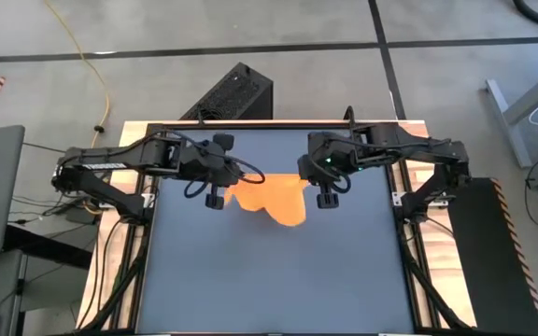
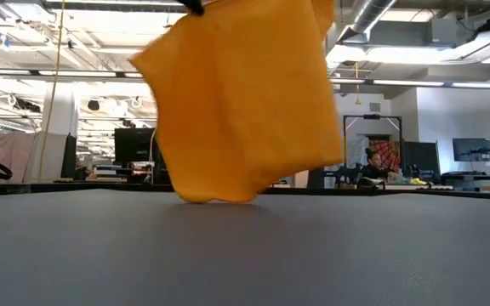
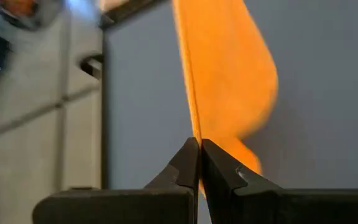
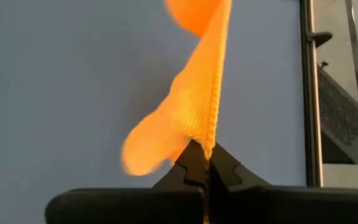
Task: Roll towel
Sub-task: Fold the orange microfiber towel
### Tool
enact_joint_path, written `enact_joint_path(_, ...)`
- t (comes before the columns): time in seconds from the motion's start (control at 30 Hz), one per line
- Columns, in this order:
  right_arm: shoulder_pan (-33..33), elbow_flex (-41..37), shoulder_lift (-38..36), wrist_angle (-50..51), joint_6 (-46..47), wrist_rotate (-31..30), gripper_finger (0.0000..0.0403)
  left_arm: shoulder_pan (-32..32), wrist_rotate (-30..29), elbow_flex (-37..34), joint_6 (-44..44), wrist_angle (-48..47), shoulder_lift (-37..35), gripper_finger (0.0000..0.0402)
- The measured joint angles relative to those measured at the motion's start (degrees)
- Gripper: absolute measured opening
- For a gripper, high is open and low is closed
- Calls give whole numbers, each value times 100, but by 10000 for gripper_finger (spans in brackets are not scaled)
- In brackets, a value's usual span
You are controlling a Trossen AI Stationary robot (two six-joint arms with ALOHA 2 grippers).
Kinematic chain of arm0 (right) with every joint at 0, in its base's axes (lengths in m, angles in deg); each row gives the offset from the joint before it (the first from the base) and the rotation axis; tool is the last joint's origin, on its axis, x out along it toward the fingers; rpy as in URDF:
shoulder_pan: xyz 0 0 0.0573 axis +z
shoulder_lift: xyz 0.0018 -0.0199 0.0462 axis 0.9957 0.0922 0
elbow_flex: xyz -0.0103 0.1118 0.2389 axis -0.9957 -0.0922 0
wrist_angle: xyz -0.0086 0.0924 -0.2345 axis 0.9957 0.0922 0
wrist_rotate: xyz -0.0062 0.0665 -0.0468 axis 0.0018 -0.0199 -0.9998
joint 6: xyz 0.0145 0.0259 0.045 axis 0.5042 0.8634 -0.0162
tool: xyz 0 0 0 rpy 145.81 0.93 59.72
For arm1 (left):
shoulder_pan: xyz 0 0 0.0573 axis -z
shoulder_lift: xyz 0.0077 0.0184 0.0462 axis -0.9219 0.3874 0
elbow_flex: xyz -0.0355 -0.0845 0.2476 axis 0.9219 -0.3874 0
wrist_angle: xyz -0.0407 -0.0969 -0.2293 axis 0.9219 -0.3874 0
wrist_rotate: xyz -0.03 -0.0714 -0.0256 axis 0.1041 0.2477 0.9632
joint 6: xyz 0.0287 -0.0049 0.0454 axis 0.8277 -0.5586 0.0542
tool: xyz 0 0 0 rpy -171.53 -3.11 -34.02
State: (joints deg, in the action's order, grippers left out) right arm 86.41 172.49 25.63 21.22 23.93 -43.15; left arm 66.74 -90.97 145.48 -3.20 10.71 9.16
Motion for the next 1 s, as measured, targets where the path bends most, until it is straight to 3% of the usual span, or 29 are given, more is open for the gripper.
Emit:
enact_joint_path(0.17,-97,-2,207,192,158,10,14,-1,1033,-451,-387,-152,84,0)
enact_joint_path(0.33,-30,-65,494,632,594,8,15,53,1130,-1386,-760,95,103,15)
enact_joint_path(0.5,222,-725,808,662,1056,12,15,195,1195,-2810,-1096,1357,105,70)
enact_joint_path(0.63,466,-1517,833,197,1170,23,15,459,1360,-3963,-1323,3284,103,124)
enact_joint_path(0.77,587,-2222,829,-220,1439,49,16,798,912,-4887,-1384,5275,143,167)
enact_joint_path(0.87,560,-2554,811,-517,1627,109,16,1034,406,-5296,-1182,6336,315,185)
enact_joint_path(1.0,503,-2745,811,-858,1677,194,16,1097,339,-5226,-1076,6689,789,189)
